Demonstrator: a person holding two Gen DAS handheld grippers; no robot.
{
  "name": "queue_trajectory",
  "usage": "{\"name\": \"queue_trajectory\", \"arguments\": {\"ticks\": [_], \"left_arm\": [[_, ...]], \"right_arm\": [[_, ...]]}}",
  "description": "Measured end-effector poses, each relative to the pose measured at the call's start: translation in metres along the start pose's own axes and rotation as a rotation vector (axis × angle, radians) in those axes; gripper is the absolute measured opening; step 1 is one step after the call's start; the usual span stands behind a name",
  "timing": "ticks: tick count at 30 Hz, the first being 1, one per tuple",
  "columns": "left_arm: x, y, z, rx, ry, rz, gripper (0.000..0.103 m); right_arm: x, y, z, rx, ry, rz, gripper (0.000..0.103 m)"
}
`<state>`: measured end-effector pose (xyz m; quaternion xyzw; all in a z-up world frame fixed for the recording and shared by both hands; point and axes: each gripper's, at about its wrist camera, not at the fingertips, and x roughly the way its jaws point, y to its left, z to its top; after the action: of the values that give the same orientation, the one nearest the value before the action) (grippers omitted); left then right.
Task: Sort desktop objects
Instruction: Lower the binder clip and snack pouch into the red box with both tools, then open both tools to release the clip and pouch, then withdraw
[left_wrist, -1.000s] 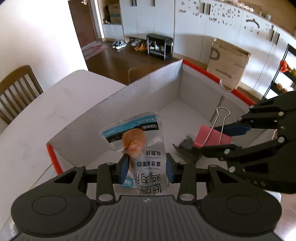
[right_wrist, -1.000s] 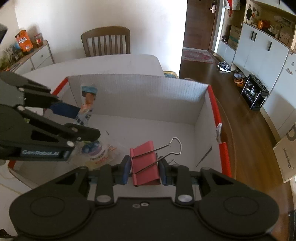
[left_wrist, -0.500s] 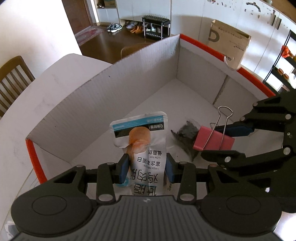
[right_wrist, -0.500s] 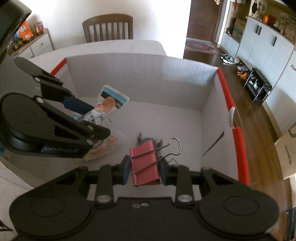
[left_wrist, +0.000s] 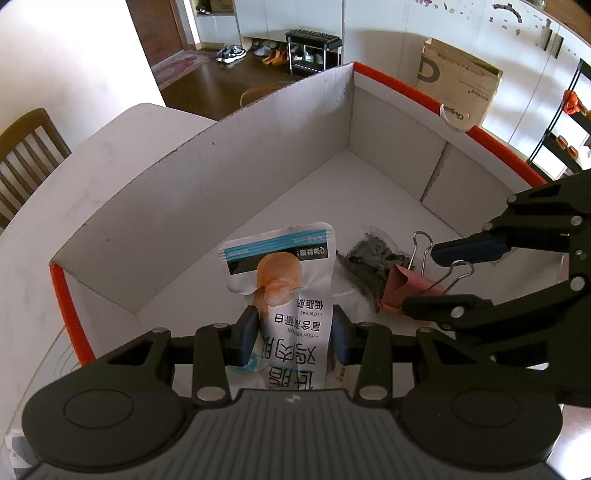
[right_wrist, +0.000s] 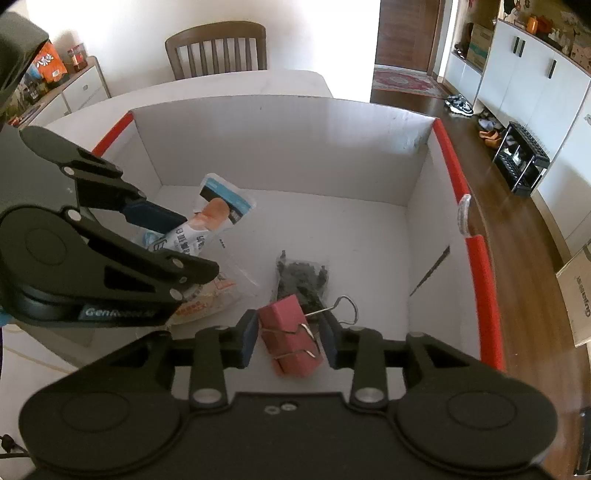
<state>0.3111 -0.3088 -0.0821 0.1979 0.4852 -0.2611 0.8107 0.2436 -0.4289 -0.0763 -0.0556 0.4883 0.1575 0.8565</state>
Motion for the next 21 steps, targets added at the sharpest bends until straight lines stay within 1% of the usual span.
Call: {"name": "queue_trajectory", "arguments": {"ticks": [2, 4, 5, 6, 8, 11, 16, 18, 21], "left_arm": [[-0.004, 0.001, -0.002, -0.009, -0.013, -0.010, 0.041], [-0.009, 0.001, -0.002, -0.015, -0.022, -0.013, 0.041], [-0.011, 0.001, -0.003, -0.019, -0.028, -0.013, 0.044], [-0.014, 0.001, -0.004, -0.023, -0.033, -0.012, 0.047], [-0.018, 0.001, -0.005, -0.028, -0.044, -0.014, 0.056], [-0.028, -0.001, -0.007, -0.032, -0.064, -0.015, 0.059], [-0.045, 0.000, -0.013, -0.046, -0.105, -0.017, 0.063], [-0.051, 0.000, -0.016, -0.055, -0.118, -0.018, 0.063], [-0.062, 0.000, -0.022, -0.061, -0.139, -0.022, 0.064]], "right_arm": [[-0.003, -0.001, -0.001, 0.004, -0.005, 0.003, 0.040], [-0.008, -0.003, -0.002, 0.014, -0.012, 0.008, 0.045], [-0.010, -0.004, -0.003, 0.019, -0.016, 0.009, 0.052], [-0.013, -0.004, -0.003, 0.024, -0.021, 0.009, 0.056], [-0.019, -0.006, -0.006, 0.027, -0.029, 0.014, 0.056], [-0.030, -0.006, -0.008, 0.030, -0.044, 0.027, 0.065], [-0.048, -0.003, -0.011, 0.033, -0.077, 0.051, 0.069], [-0.056, -0.003, -0.012, 0.034, -0.098, 0.065, 0.073], [-0.069, -0.001, -0.014, 0.024, -0.137, 0.072, 0.076]]}}
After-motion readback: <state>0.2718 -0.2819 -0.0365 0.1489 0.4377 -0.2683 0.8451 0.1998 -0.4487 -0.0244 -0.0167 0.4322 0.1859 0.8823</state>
